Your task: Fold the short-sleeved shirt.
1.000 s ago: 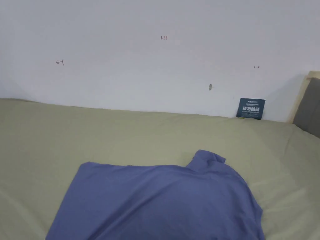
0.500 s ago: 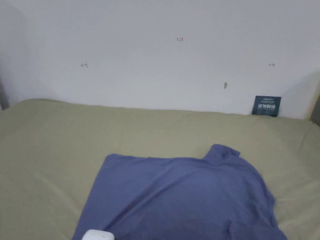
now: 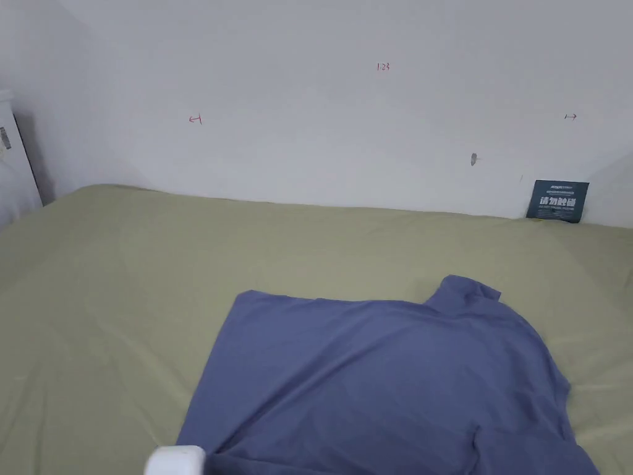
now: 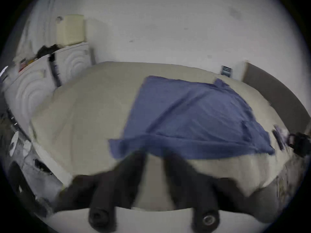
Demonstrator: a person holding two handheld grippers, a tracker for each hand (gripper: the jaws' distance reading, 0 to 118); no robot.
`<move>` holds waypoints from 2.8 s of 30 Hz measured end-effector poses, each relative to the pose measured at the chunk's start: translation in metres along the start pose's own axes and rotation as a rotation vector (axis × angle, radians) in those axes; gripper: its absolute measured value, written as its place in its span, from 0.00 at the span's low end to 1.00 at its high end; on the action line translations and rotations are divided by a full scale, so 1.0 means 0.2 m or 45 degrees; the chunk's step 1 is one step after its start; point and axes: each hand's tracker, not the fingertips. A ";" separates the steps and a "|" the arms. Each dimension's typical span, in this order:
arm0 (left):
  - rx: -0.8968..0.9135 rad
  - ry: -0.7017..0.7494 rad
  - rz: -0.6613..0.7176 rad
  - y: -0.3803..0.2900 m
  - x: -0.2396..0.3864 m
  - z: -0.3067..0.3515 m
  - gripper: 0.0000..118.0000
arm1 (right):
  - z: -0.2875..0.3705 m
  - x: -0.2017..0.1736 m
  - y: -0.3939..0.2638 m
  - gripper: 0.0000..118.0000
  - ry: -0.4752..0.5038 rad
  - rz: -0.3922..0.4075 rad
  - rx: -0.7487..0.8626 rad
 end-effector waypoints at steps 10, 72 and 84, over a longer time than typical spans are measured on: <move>-0.236 0.000 0.152 0.04 -0.19 -0.47 0.34 | -0.19 0.41 0.11 0.55 -0.028 -0.141 -0.151; -0.039 -0.289 -0.190 0.94 0.00 -0.69 0.82 | -1.03 0.39 0.92 0.60 0.208 0.162 -0.215; -0.049 -0.175 -0.137 0.24 0.11 -0.28 0.00 | -0.48 0.19 0.33 0.00 0.039 -0.079 -0.094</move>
